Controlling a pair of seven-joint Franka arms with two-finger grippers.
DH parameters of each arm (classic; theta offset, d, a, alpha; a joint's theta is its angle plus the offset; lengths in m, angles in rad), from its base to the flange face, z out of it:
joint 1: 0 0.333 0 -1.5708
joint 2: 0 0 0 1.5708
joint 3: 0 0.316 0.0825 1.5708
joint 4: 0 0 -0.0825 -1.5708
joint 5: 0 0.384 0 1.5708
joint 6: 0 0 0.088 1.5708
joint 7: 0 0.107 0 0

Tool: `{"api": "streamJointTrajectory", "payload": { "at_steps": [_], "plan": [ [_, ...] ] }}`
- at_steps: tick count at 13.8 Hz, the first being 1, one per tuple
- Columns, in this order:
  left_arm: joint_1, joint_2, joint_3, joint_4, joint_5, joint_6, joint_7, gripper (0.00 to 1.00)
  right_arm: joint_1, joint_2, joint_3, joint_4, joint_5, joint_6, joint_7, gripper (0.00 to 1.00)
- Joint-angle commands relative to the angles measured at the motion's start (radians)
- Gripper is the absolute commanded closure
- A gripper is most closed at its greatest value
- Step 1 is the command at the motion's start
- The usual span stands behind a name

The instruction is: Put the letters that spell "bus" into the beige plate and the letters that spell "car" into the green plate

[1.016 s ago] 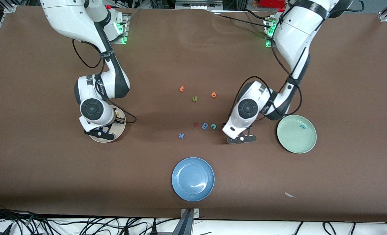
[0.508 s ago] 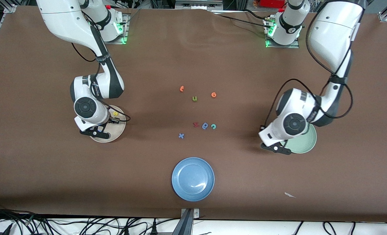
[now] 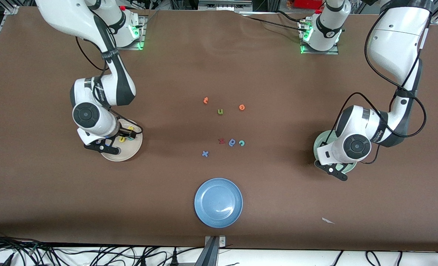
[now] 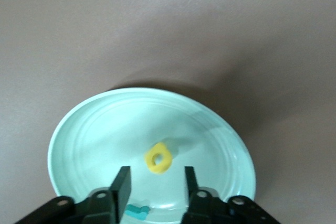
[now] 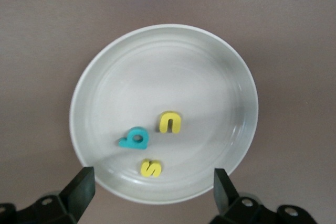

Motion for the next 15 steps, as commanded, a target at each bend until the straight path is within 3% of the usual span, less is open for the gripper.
{"api": "streamJointTrajectory", "payload": {
  "at_steps": [1,4,6,8,10,11,13,15],
  "plan": [
    [-0.015,-0.003,-0.01,0.038,-0.133,-0.004,-0.006,0.0,-0.004,-0.075,0.023,0.048,0.019,-0.125,-0.023,0.0],
    [-0.052,0.016,-0.036,0.06,-0.158,0.007,-0.171,0.0,-0.004,-0.084,0.031,0.232,0.068,-0.377,-0.052,0.0],
    [-0.119,0.04,-0.043,0.075,-0.204,0.091,-0.333,0.0,-0.005,-0.084,0.011,0.344,0.08,-0.521,-0.164,0.0],
    [-0.182,0.056,-0.043,0.075,-0.211,0.154,-0.473,0.0,-0.016,-0.089,-0.03,0.43,0.085,-0.61,-0.268,0.0],
    [-0.237,0.065,-0.043,0.075,-0.211,0.177,-0.59,0.0,-0.053,-0.121,-0.02,0.465,0.086,-0.649,-0.296,0.0],
    [-0.263,0.068,-0.043,0.075,-0.211,0.191,-0.639,0.0,-0.077,-0.135,0.005,0.461,0.085,-0.652,-0.295,0.0],
    [-0.311,0.079,-0.043,0.075,-0.211,0.229,-0.728,0.0,-0.22,-0.173,0.155,0.45,0.077,-0.655,-0.292,0.0],
    [-0.346,0.094,-0.043,0.076,-0.211,0.249,-0.788,0.0,-0.309,-0.221,0.244,0.407,0.062,-0.635,-0.289,0.0]
  ]
}}
